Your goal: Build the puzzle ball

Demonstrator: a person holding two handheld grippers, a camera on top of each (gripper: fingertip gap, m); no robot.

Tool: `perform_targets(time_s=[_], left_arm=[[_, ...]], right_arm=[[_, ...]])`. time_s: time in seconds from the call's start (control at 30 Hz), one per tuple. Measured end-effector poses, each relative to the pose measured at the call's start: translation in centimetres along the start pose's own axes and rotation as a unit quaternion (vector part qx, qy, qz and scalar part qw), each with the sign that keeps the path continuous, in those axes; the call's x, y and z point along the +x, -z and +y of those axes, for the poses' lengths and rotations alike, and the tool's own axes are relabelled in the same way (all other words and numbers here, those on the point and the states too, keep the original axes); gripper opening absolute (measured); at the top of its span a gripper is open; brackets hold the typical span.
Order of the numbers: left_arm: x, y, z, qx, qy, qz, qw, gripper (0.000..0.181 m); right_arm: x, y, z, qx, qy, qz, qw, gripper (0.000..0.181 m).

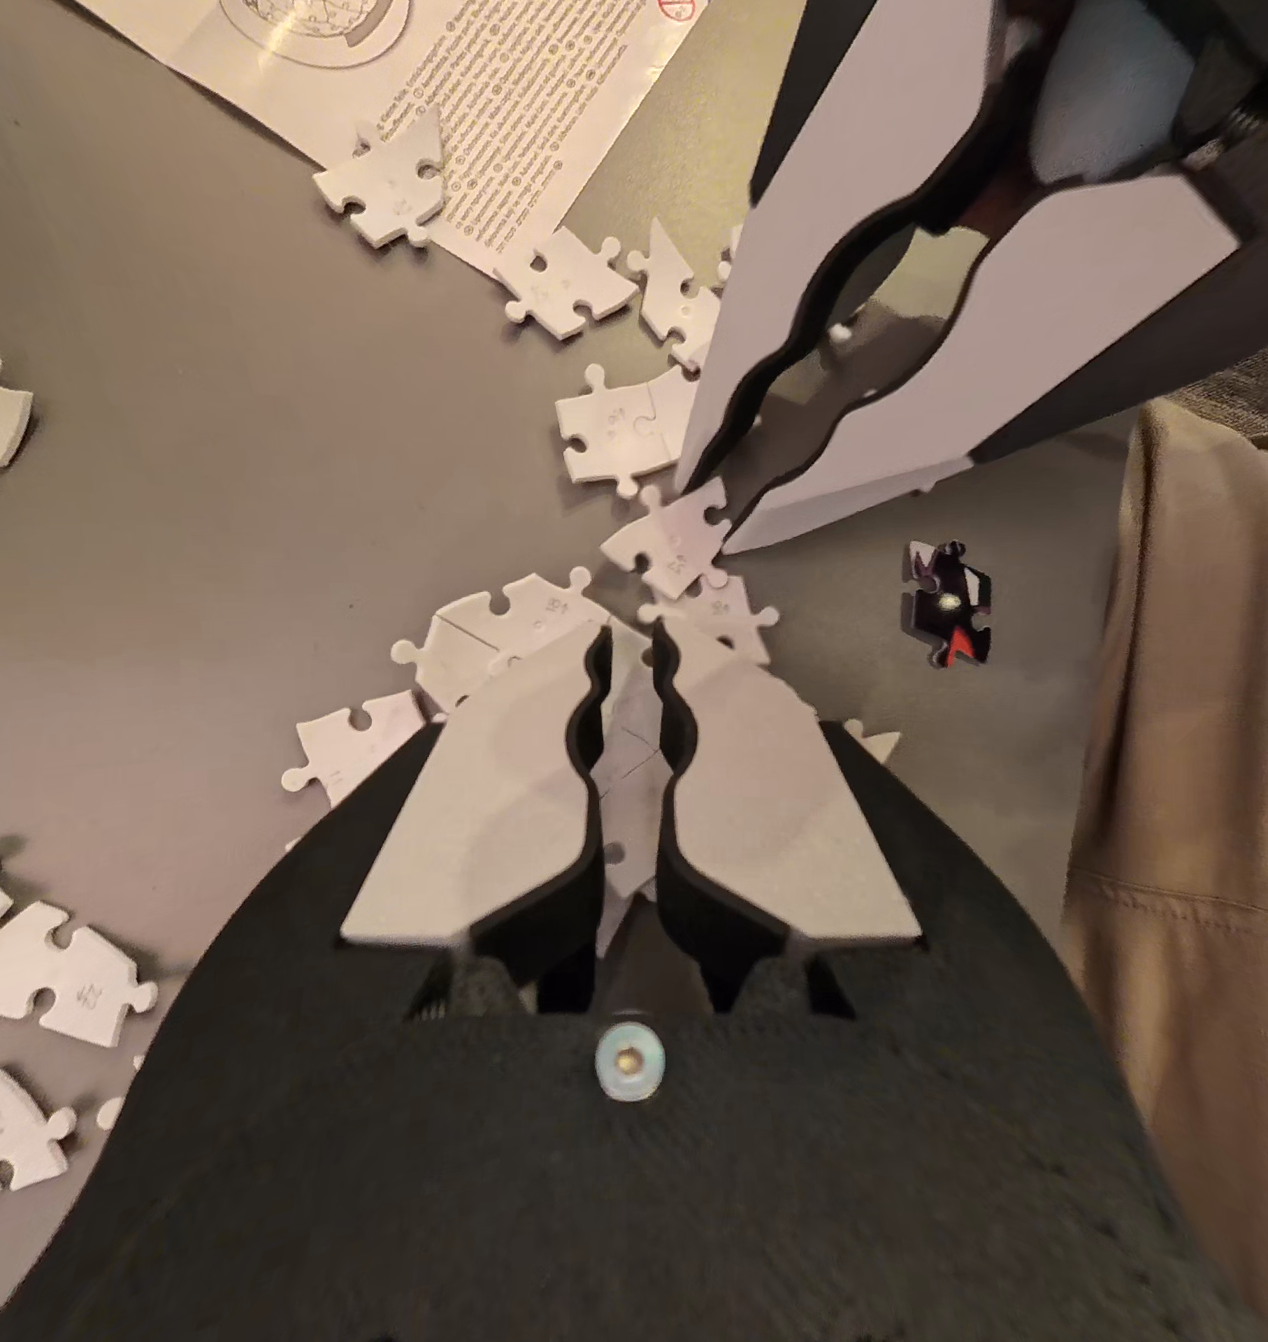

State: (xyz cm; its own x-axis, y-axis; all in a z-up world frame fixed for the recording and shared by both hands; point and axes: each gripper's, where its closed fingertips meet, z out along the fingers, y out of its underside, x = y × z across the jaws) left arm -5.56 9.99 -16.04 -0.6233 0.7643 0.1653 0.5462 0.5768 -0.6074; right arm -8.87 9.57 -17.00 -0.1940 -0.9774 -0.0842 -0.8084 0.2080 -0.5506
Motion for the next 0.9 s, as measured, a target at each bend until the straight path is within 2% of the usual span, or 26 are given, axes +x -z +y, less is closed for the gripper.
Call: perform_targets(time_s=[0.33, 0.7, 0.9], left_arm=[[1.9, -0.5, 0.1, -0.019, -0.032, 0.021, 0.999, 0.010], [1.9, -0.9, 0.4, -0.023, -0.035, 0.016, 0.999, 0.010], [1.9, -1.2, 0.5, -0.027, -0.038, 0.013, 0.999, 0.009]], right_arm=[[0.5, -0.5, -0.6, 0.007, -0.018, 0.037, 0.999, 0.014], [0.6, 0.0, -1.5, 0.027, 0.002, 0.045, 0.999, 0.016], [0.3, -0.4, -2.1, 0.029, 0.031, 0.035, 0.999, 0.006]])
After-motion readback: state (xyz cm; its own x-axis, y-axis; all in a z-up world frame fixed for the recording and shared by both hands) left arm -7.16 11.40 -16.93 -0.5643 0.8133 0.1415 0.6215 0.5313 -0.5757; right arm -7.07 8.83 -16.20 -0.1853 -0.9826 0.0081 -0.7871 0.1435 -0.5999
